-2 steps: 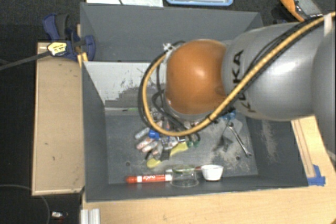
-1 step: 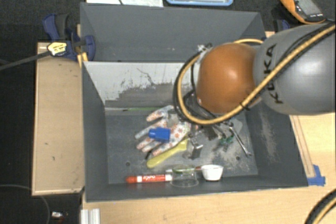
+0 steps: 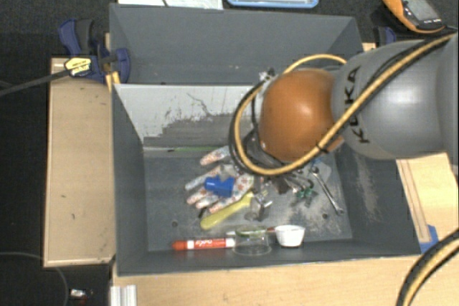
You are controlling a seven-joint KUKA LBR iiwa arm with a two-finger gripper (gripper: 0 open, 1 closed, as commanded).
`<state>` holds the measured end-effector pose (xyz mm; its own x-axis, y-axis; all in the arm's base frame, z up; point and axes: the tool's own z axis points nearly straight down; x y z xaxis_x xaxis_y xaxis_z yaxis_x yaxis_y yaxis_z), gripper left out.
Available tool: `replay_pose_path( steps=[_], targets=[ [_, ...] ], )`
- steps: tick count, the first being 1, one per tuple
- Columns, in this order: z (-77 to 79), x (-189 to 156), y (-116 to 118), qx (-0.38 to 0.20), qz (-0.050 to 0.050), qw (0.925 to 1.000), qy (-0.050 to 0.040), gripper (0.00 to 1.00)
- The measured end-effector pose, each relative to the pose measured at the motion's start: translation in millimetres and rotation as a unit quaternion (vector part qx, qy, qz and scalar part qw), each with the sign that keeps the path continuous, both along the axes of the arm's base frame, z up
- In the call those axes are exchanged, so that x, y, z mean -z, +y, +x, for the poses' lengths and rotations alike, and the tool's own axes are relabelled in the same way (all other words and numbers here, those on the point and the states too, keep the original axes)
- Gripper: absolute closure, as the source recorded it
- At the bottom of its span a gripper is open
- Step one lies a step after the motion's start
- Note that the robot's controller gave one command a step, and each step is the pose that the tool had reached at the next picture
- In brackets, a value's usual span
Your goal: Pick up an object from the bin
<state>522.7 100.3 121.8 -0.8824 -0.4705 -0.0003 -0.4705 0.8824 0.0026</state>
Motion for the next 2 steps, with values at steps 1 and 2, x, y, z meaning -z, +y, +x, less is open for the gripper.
replay_pose_path(
  steps=[1, 2],
  targets=[
    [15.3, 53.2, 28.8, -0.048, -0.001, 0.9988, -0.0027, 0.0],
    [12.9, 50.0, 22.5, -0.041, 0.001, 0.9992, -0.0031, 1.0]
  ],
)
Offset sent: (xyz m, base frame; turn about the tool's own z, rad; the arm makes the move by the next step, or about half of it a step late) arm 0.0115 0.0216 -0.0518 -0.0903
